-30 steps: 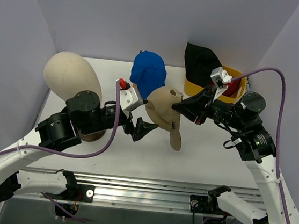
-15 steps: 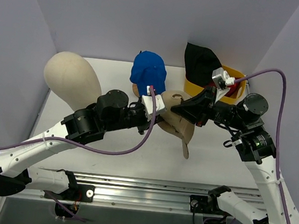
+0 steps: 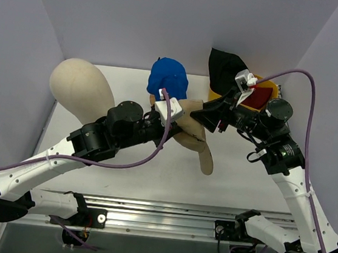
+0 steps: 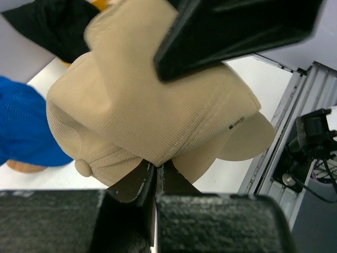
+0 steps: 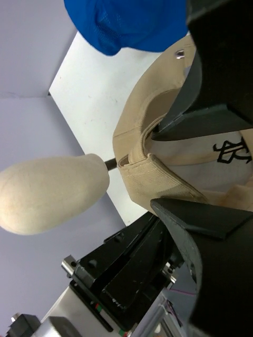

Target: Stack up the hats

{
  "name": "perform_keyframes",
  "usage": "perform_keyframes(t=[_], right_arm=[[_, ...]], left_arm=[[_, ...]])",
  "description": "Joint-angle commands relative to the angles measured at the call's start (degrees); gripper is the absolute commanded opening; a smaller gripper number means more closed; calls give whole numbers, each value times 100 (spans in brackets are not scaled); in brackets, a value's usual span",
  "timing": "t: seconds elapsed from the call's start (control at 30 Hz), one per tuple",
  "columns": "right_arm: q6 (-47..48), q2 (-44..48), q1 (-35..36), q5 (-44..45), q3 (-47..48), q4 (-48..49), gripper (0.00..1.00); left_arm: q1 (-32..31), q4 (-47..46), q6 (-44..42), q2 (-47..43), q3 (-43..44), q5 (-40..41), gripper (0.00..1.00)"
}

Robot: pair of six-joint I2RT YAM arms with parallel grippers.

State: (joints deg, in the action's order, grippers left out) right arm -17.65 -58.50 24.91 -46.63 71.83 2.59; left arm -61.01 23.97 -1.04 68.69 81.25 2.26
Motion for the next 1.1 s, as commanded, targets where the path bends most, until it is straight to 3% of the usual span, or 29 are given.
perform_keyframes(t=[0.0,0.13,0.23,0.4,0.6,0.9,1.03,1.07], right_arm=[[209,180,49,593,138,32,45],[350,479,41,1024,-20,13,65],[534,804,58,1235,-353,136,68],[684,1639,58,1490,-1740,1111,74],[719,1903,50,1508,-2146,1366,79],[815,1245,58,1815,-2622,1921,73],[719,1060,58,1816,-2753,2227,63],[676,1025,58,1807,-2815,2446,56]], left_arm=[[81,19,673,-49,530,756,2],[98,450,965,180,953,1257,2],[142,679,1193,338,1208,1566,2],[371,829,1843,470,1454,1655,2],[573,1048,2248,742,1858,1953,2],[801,1295,2617,1120,2421,1918,2],[854,1383,2679,1200,2474,1910,2],[872,1409,2696,1217,2474,1901,2]])
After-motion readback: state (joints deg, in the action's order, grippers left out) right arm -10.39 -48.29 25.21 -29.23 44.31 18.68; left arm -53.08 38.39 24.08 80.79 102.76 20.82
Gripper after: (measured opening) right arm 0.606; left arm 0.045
